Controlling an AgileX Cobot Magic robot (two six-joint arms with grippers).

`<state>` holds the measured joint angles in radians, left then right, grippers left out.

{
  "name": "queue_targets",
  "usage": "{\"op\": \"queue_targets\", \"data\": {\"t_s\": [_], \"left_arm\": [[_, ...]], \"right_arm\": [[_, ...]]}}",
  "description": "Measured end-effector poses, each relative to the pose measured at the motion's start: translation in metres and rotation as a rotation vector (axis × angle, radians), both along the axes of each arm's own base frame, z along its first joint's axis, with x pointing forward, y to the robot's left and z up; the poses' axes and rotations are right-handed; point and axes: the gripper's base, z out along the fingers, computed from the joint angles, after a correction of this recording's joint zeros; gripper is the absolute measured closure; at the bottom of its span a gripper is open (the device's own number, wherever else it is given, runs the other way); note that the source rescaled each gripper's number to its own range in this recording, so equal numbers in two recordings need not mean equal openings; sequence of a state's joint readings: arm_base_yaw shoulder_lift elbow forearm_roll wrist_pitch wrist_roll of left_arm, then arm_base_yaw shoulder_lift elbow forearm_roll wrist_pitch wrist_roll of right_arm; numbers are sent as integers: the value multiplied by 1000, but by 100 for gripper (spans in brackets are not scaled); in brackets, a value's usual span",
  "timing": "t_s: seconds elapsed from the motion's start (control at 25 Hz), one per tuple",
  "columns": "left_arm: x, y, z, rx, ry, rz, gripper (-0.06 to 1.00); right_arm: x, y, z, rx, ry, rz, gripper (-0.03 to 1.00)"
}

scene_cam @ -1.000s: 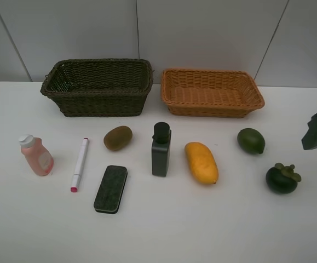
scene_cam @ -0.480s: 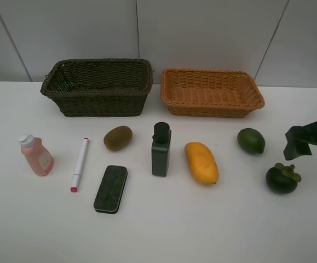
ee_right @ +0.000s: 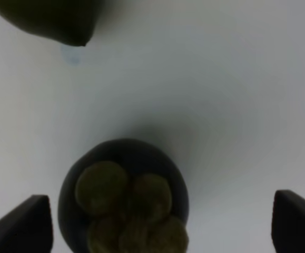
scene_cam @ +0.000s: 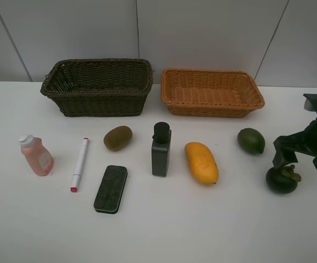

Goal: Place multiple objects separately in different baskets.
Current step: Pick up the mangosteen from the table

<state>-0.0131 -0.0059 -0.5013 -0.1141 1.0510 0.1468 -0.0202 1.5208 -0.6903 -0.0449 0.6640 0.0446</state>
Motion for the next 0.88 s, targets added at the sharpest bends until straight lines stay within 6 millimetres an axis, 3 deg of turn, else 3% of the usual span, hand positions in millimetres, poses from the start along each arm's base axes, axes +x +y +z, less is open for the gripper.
{"op": "queue_targets", "data": {"t_s": [0.56,0.88], "left_arm": [[0,0,0,0,-1,0,-5],[0,0,0,0,-1,0,-5]], "right_arm": [[10,9,-39,31,96,8,-3],[11,9,-47,31,116,8,-3]]}}
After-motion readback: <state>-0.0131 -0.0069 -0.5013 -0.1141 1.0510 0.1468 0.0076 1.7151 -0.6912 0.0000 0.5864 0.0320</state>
